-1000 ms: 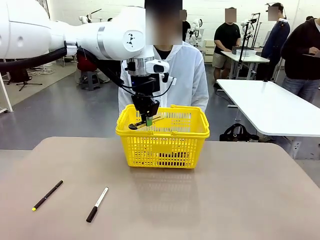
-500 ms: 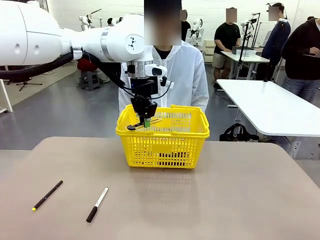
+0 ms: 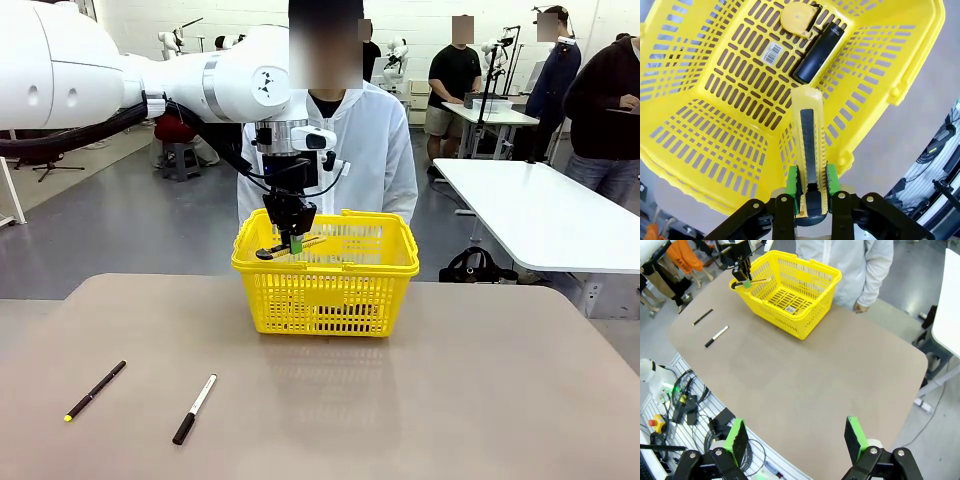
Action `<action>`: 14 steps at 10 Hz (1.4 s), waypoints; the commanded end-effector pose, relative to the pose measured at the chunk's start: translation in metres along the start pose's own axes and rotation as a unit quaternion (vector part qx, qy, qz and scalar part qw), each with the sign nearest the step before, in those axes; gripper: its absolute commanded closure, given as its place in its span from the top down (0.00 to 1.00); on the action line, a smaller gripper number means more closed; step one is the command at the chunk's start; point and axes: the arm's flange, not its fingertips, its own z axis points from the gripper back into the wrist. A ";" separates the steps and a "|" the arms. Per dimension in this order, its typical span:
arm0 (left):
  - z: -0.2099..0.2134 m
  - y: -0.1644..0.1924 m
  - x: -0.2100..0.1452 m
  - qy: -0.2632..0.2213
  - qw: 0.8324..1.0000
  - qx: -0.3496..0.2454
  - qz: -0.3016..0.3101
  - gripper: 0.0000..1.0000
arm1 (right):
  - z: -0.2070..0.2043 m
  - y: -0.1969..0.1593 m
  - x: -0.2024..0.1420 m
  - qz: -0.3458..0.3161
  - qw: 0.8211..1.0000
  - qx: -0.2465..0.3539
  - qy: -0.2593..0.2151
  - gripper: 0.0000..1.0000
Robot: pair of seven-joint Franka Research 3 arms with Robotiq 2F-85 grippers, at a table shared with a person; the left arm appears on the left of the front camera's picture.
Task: Place the items the person wants into the basket.
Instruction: Pick up the item the person points to and place it in the Market Basket.
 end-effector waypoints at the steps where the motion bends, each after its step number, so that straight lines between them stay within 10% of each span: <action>1: 0.000 0.002 0.007 0.017 1.000 0.017 -0.016 0.26 | -0.002 0.000 0.000 0.000 1.000 0.000 0.001 1.00; 14: -0.055 0.054 0.064 -0.053 0.977 0.052 -0.199 0.26 | -0.002 0.000 0.000 0.000 1.000 0.000 0.001 1.00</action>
